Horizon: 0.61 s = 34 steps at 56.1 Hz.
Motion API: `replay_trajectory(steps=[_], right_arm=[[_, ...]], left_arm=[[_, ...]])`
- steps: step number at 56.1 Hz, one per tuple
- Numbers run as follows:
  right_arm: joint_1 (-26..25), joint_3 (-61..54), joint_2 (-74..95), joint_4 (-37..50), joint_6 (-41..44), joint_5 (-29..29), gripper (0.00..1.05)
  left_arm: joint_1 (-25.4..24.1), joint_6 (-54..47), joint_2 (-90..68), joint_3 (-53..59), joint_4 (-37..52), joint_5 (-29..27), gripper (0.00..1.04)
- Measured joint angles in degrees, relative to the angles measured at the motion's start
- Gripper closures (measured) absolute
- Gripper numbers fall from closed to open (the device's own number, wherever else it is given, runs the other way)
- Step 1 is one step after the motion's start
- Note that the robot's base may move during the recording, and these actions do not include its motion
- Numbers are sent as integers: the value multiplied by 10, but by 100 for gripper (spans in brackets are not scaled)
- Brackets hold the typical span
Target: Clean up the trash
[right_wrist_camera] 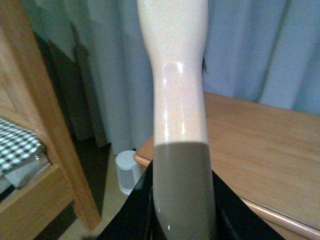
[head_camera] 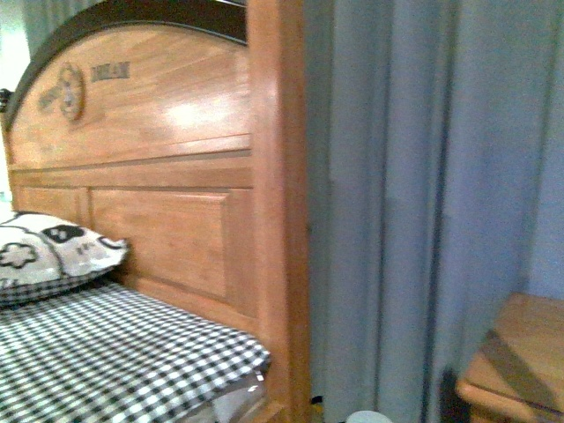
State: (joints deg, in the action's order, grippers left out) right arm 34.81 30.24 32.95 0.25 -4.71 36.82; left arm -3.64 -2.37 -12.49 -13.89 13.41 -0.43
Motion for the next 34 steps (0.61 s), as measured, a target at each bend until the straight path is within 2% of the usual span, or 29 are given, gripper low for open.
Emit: replay_trajectory(steps=[34], right_arm=[[1,0,0,0,0,0,84]], left_arm=[[0,1,1,0,0,0,76]])
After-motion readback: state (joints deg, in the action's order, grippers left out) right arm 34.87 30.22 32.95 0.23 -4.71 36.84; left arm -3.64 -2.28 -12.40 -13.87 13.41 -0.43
